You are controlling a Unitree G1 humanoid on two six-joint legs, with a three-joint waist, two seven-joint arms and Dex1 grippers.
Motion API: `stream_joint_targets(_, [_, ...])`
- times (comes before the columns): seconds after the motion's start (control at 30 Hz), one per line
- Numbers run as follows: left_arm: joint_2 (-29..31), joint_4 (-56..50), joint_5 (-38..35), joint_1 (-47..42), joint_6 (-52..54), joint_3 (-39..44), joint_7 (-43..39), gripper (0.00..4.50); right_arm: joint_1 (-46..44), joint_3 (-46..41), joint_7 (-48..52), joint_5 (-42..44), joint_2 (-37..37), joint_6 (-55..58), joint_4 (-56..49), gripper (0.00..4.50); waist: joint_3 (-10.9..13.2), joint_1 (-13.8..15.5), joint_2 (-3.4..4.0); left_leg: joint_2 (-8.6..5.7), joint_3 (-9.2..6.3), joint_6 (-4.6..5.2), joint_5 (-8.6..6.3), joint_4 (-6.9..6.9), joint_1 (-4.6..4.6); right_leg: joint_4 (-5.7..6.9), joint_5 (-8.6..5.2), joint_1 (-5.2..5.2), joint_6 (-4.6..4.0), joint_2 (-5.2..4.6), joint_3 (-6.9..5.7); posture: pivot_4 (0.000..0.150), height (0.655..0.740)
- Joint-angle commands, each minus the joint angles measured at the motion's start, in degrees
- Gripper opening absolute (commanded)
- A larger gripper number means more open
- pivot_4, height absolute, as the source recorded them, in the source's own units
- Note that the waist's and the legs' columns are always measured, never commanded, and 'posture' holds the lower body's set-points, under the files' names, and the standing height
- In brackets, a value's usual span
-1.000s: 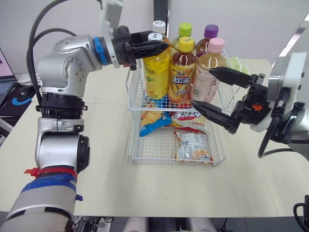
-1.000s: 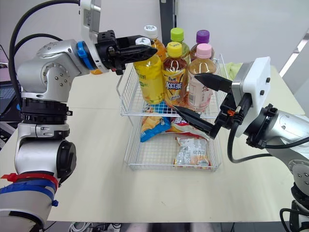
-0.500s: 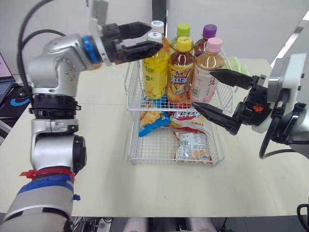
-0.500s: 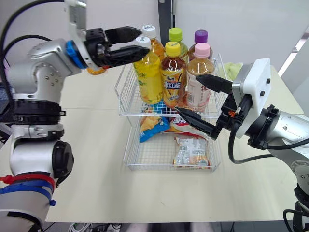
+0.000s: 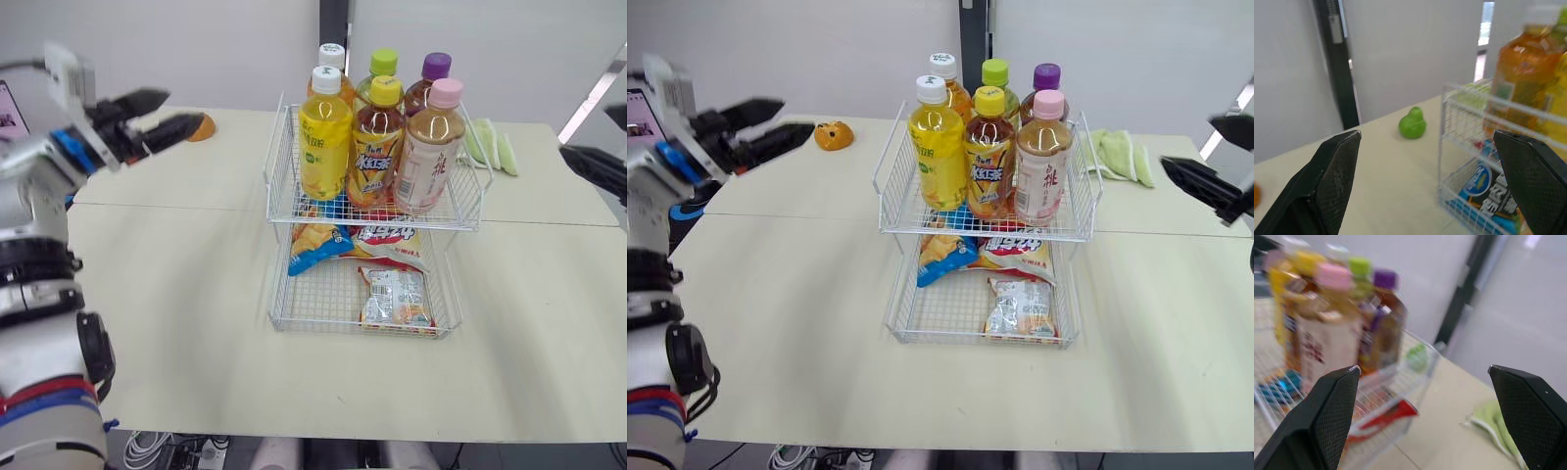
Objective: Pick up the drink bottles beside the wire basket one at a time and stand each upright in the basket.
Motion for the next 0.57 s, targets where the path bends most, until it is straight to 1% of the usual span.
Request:
stream_joint_targets(0.03, [-1.02,-2.18,2.31,6.60,-5.20,3.07,7.42,4.49,1.91,-1.39,1.68,-6.59,2.22,-9.32,8.17,4.50,-0.01,0.01,0.02,0.01,0.00,-0.03,0.02,0.00,0.00,0.02,0.00,-0.01,0.00,0.00,0.00,0.150,0.7400])
stream_joint_targets(0.17, [-4.17,-6.57,4.92,19.04,-9.17,3.60,13.83,4.49,3.84,1.80,0.74,-13.92,8.59,-20.24,19.72,4.50,-0.02,-0.08,0.03,0.02,0.03,-0.03,0.01,0.00,0.04,0.02,0.02,0.00,0.02,0.00,0.03,0.150,0.7400])
stream_joint_targets(0.27, [-5.96,-10.13,6.40,25.78,-10.19,3.89,18.42,4.49,4.81,3.81,0.86,-16.67,12.10,-24.47,23.90,4.50,-0.03,-0.12,0.06,0.03,0.05,-0.03,0.00,-0.03,0.05,0.02,0.02,-0.02,0.01,0.00,0.07,0.150,0.7400])
stream_joint_targets(0.43, [-7.19,-13.00,5.88,29.57,-10.65,4.59,21.41,4.49,5.23,4.97,0.66,-17.73,15.62,-26.82,25.63,4.50,-0.10,0.04,0.24,0.04,0.05,0.02,-0.02,-0.04,0.06,0.05,0.03,-0.02,0.01,0.00,0.06,0.150,0.7400])
stream_joint_targets(0.57, [-7.19,-15.00,5.38,30.28,-10.12,4.36,20.77,4.49,4.99,5.34,0.45,-18.24,16.49,-27.55,26.06,4.50,-0.22,0.20,0.42,0.04,0.04,0.04,-0.04,-0.04,0.12,0.01,0.04,0.07,0.02,-0.01,0.06,0.150,0.7400])
